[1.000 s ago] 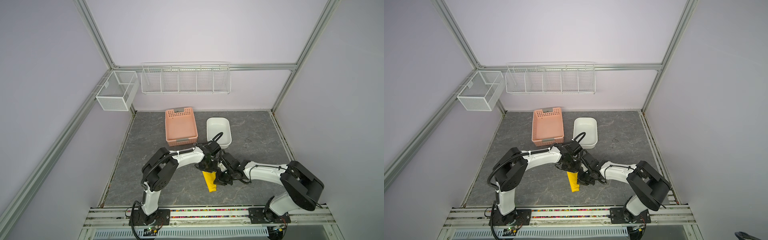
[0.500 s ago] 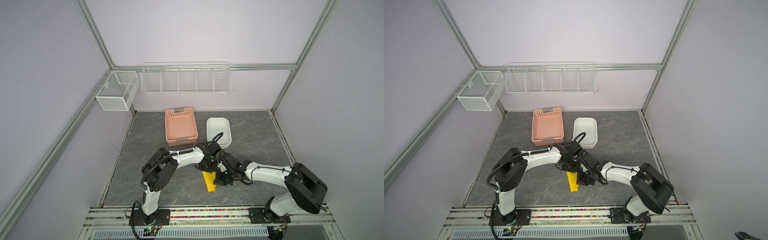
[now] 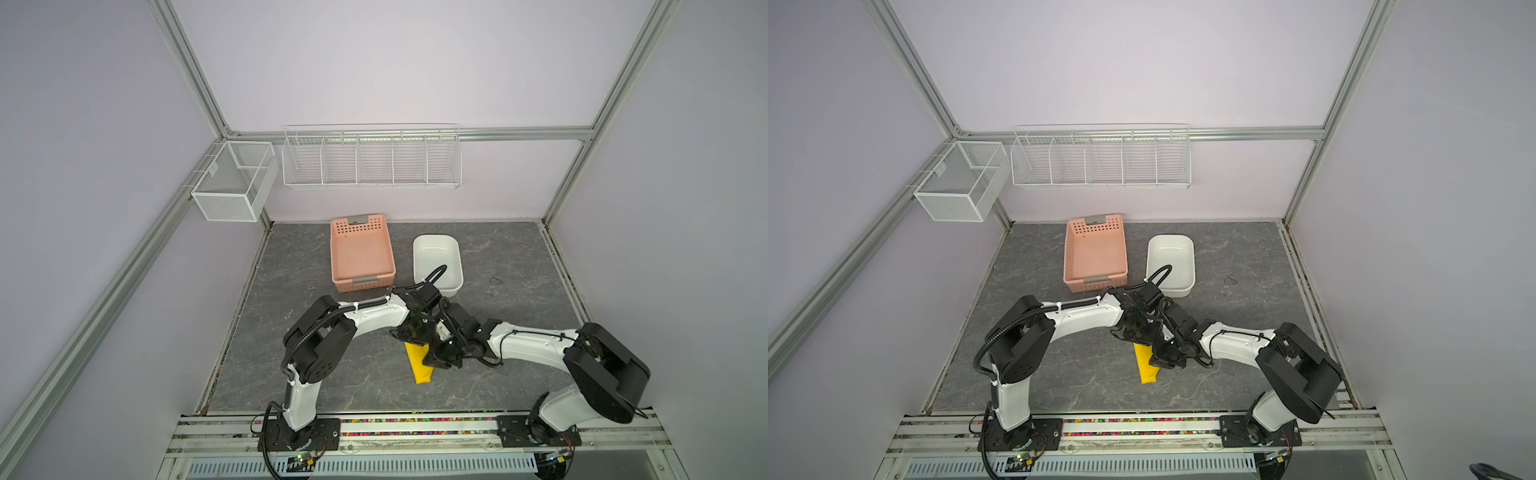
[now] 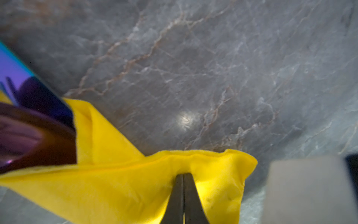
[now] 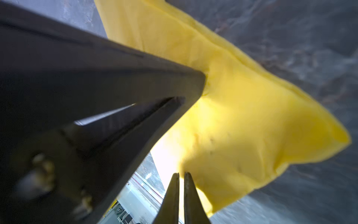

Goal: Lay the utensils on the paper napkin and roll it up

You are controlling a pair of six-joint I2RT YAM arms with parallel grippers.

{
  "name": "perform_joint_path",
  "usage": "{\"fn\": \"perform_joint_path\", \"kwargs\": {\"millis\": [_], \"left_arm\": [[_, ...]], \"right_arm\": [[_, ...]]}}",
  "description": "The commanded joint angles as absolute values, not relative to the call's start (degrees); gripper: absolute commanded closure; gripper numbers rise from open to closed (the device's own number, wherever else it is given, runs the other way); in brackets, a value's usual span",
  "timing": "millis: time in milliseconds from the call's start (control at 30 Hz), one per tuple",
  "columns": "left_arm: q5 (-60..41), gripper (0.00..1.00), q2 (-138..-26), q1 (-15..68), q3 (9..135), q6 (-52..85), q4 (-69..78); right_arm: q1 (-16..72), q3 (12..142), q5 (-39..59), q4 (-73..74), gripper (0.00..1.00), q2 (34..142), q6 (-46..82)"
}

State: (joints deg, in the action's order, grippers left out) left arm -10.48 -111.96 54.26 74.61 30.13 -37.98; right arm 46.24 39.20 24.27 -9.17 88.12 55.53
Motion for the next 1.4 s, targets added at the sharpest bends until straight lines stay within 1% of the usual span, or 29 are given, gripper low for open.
{"fn": "perform_joint_path", "kwargs": {"millis": [0,133,300,433,767,900,1033,1200,1367], "left_arm": [[-9.85,1.0,-112.5,54.92,73.83,29.76,-37.88],[-9.84,1.0,-112.45,54.85,73.78,29.81,-37.88],[-9.62,1.0,-112.07,54.96,73.73,29.88,-37.8],[-10.68,1.0,-111.26,54.93,73.35,29.71,-37.19],[-13.62,1.0,-109.85,55.38,71.28,29.39,-34.86],[-14.4,1.0,-110.66,56.03,72.0,29.1,-34.52],[-14.74,1.0,-111.29,56.51,72.74,29.18,-34.11],[-14.81,1.0,-111.78,56.78,73.22,29.22,-34.1],[-14.18,1.0,-111.69,56.78,73.15,29.36,-34.25]], "right_arm": [[46.26,38.88,24.09,-9.49,0.87,90.56,55.04],[46.23,39.0,22.41,-12.24,0.85,90.29,54.07],[46.32,39.23,19.79,-15.55,0.84,87.72,53.26],[46.86,38.51,19.23,-14.77,0.84,85.27,54.28],[47.15,33.86,13.95,-14.65,0.82,77.57,58.55],[46.23,31.16,15.45,-10.93,0.82,76.19,60.97],[44.55,28.06,18.92,-4.74,0.83,75.02,63.45],[43.7,26.64,21.72,-0.49,0.83,73.44,64.93],[43.5,26.87,25.53,3.96,0.83,75.75,65.88]]}}
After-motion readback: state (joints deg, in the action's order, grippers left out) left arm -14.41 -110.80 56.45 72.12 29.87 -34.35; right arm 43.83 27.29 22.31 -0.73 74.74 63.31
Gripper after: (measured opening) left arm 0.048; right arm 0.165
